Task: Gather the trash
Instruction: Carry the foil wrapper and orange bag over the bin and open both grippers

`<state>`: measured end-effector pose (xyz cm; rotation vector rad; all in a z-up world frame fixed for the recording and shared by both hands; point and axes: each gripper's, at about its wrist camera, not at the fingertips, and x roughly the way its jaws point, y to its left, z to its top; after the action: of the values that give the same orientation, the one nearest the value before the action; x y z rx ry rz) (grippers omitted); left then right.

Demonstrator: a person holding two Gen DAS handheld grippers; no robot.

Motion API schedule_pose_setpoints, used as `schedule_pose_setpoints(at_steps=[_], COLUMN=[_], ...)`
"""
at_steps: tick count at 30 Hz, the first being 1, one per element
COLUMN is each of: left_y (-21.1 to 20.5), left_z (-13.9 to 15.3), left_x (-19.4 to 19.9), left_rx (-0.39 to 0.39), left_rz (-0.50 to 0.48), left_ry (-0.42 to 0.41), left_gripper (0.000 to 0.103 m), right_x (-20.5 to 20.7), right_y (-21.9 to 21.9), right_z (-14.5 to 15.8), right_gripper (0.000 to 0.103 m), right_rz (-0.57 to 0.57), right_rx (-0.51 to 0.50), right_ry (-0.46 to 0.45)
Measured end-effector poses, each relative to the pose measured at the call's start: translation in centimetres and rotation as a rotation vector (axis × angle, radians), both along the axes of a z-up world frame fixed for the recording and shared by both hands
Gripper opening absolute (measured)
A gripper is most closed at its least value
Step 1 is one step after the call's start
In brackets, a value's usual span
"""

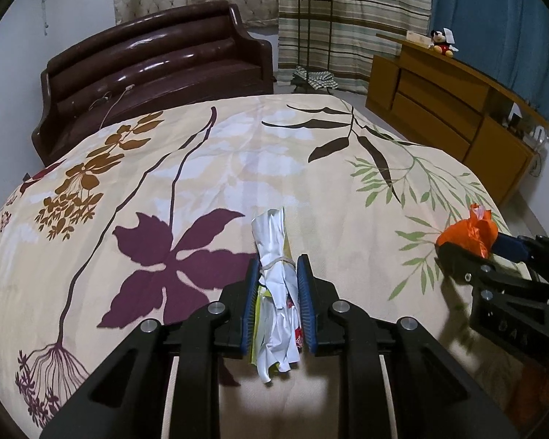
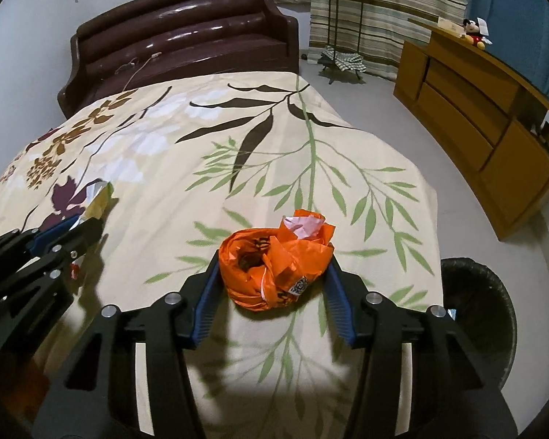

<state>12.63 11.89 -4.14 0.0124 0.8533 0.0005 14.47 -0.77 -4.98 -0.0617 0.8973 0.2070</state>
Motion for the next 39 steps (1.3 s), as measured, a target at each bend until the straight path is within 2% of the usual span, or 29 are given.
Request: schedule_pose_setpoints(at_steps=[12, 20, 39], left_y=[-1.4, -3.6, -14.9], left_z=[0.8, 1.4, 2.2], left_x=[-3.1, -4.8, -5.1], left_rx=[-0.01, -0.025, -0.039], left_rz=[-0.006, -0.046, -0.262], left_ry=[-0.031, -0.058, -0.099], left_gripper=[0.022, 0.021, 0.021], right_x=[-4.7, -7.6, -9.7], right_y=[-1.2, -3.9, -15.4], right_z=[1.3, 2.2, 2.1], right_gripper=[0.051, 0.051, 0.051], right_rz=[-0.01, -0.046, -0.256], right_rx=[0.019, 0.01, -0.012], right_ry=[-0.06, -0.111, -0.136])
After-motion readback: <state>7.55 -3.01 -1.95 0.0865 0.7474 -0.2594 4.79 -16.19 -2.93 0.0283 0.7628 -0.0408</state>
